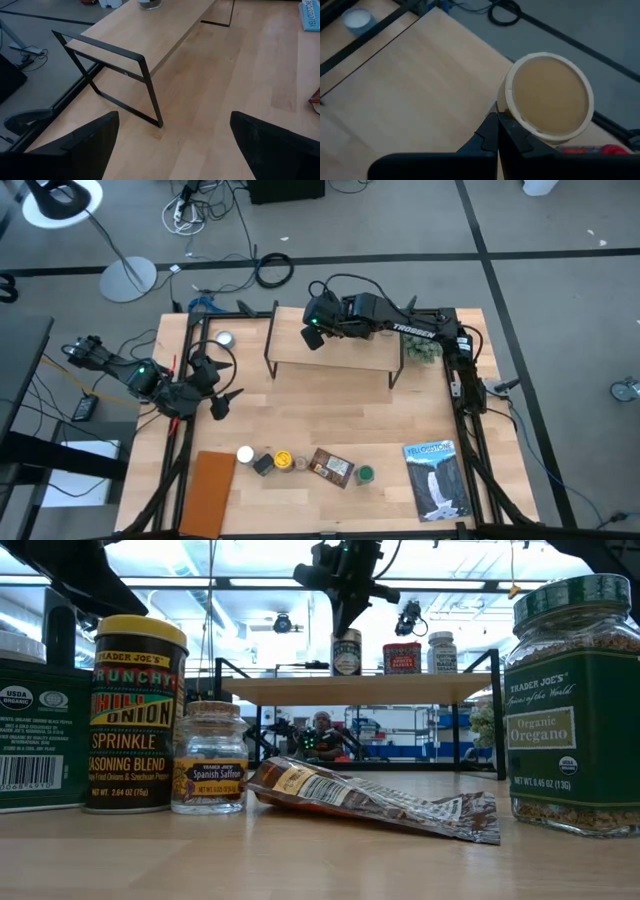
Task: Shelf spices
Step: Put the brown seasoning bottle on the shelf, then adjust the shelf
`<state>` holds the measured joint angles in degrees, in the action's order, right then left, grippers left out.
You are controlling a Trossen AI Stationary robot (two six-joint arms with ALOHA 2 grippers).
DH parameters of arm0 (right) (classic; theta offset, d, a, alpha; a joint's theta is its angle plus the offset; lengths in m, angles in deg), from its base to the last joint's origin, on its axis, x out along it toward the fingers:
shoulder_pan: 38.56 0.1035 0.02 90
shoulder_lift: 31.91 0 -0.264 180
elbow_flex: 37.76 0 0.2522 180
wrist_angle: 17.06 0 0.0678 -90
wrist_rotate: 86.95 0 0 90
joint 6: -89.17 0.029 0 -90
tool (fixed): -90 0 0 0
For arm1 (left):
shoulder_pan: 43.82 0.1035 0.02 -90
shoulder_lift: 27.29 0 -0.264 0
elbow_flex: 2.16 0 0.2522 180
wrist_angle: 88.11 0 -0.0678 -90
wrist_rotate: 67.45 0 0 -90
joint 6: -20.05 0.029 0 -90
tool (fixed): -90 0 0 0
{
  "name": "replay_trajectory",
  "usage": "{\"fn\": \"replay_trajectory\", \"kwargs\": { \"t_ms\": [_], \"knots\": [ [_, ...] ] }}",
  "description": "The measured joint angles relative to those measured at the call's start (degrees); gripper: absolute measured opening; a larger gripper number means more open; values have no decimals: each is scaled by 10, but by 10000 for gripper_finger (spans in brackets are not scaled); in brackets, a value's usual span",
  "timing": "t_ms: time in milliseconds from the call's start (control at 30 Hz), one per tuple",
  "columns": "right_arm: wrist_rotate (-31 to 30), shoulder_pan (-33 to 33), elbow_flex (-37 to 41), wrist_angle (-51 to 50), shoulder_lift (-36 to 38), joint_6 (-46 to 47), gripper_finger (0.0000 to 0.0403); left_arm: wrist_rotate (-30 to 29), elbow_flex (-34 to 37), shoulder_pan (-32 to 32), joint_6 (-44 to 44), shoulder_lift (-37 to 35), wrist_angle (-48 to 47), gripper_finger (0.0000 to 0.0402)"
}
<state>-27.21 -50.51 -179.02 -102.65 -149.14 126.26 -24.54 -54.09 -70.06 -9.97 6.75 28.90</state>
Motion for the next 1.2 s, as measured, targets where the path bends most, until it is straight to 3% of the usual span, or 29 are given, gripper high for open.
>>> {"fn": "replay_trajectory", "kwargs": {
  "t_ms": [333,533,800,1067,1200],
  "knots": [
    [-5,3,0,41,7,-45,0,-3,0,0,0,0,0,387],
    [-68,55,0,2,54,-33,1,-3,0,0,-4,0,0,387],
    [-162,168,0,-183,92,137,1,-3,0,0,-4,0,0,387],
    [-163,273,65,-182,112,225,1,-3,0,0,-3,0,1,388],
    [-166,329,131,-182,117,335,1,-3,0,0,-3,0,2,387]
  ]
}}
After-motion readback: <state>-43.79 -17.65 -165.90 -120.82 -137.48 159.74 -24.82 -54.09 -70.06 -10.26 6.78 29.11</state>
